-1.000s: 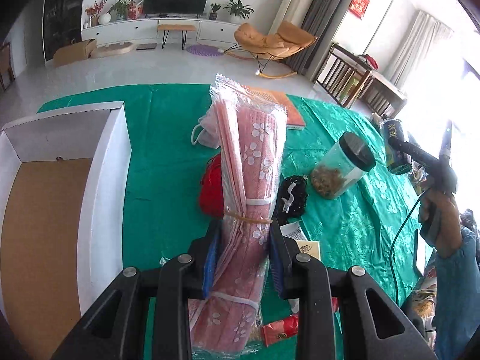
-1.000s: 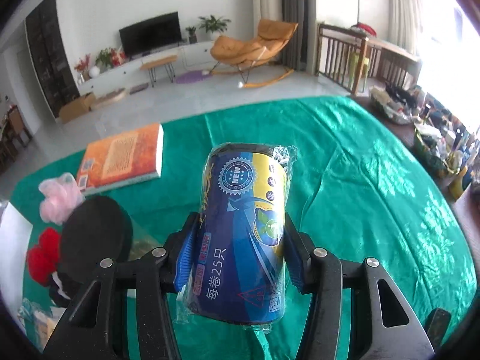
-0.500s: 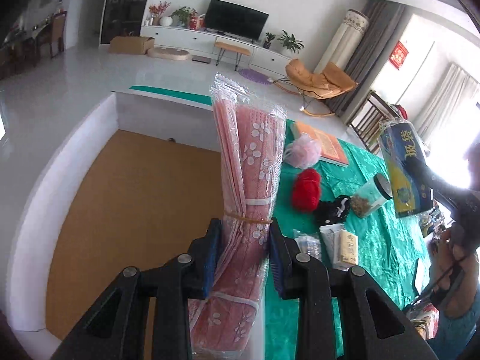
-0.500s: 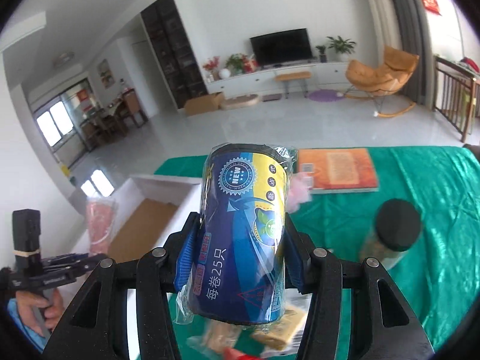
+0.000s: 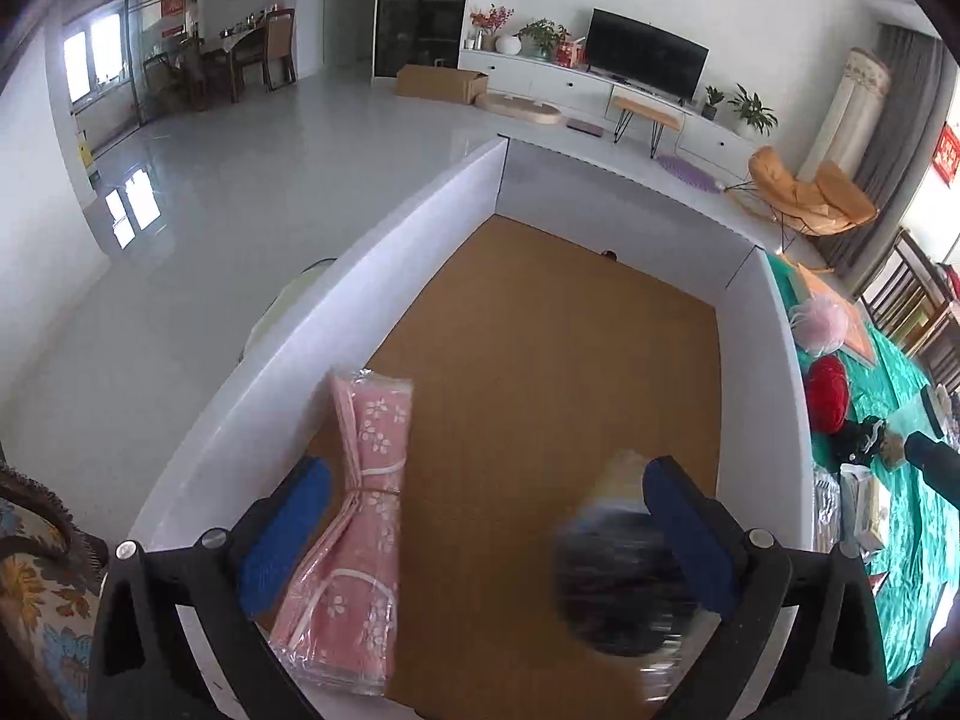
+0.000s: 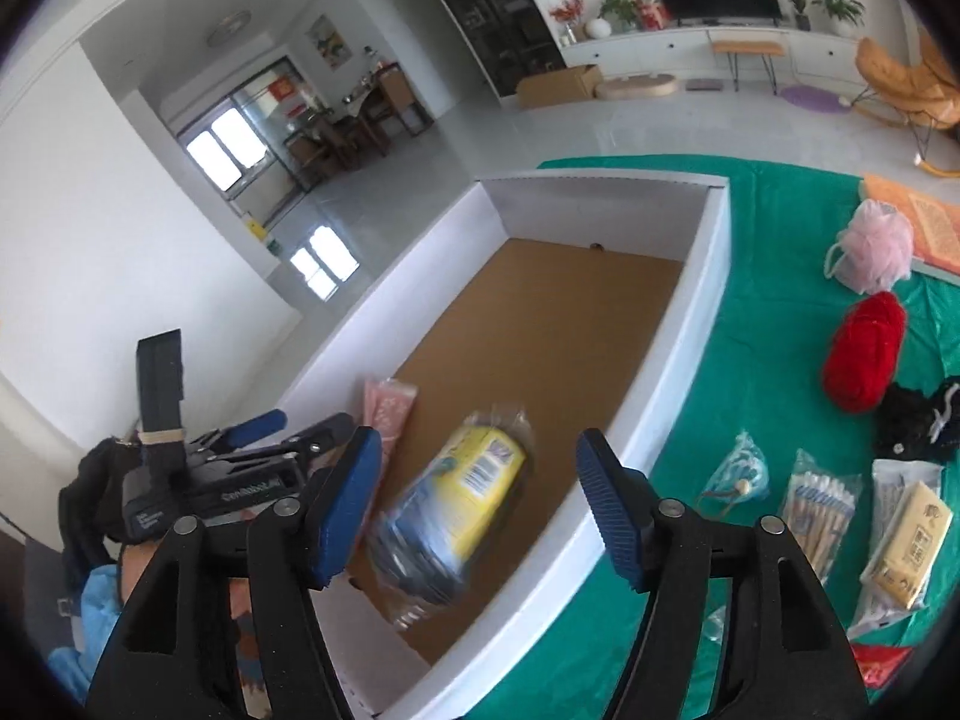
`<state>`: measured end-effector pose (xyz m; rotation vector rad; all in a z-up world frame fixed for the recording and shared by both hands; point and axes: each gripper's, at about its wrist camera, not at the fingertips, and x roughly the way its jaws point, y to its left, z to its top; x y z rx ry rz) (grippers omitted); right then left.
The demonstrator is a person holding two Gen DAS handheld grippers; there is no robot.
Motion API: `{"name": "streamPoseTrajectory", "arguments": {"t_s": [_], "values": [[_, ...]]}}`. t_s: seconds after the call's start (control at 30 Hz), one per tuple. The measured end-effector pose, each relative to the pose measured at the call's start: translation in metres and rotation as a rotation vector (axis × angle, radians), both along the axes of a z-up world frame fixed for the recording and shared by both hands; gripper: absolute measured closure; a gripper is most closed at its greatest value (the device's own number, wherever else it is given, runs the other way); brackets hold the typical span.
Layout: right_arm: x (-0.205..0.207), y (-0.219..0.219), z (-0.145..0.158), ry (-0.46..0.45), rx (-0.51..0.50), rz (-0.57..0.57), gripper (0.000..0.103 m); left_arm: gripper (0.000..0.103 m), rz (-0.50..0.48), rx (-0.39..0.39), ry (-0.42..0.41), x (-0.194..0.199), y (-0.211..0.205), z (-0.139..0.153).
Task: Organize soft objects
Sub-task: 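Return both tools to the table above the remaining items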
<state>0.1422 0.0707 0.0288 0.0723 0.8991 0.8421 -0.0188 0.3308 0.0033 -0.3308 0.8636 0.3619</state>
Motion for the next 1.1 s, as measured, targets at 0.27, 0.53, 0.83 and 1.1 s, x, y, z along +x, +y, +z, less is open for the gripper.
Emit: {"name": "streamPoseTrajectory", "arguments": {"t_s": [0.27, 0.53, 0.83, 1.1], "values": [[-0.014, -0.127, -0.024, -0.262, -0.197, -0.371, 0.030, 0.000, -0.289, -0.049, -0.131, 0.020, -0.107, 0.031], [-0.020, -0.289, -0.098, -0.165, -0.377, -0.781, 0.029, 0.000, -0.660, -0.083, -0.090, 0.015, -0.257, 0.014], [-0.013, -0.325, -0.122, -0.036, -0.405, -0.900, 0.029, 0.000, -0.738, 0.043, 0.102, 0.017, -0.322, -0.073], [-0.020, -0.332, -0.137, -0.013, -0.402, -0.904, 0.026, 0.000, -0.686, 0.087, 0.114, 0.038, -0.320, -0.103]]}}
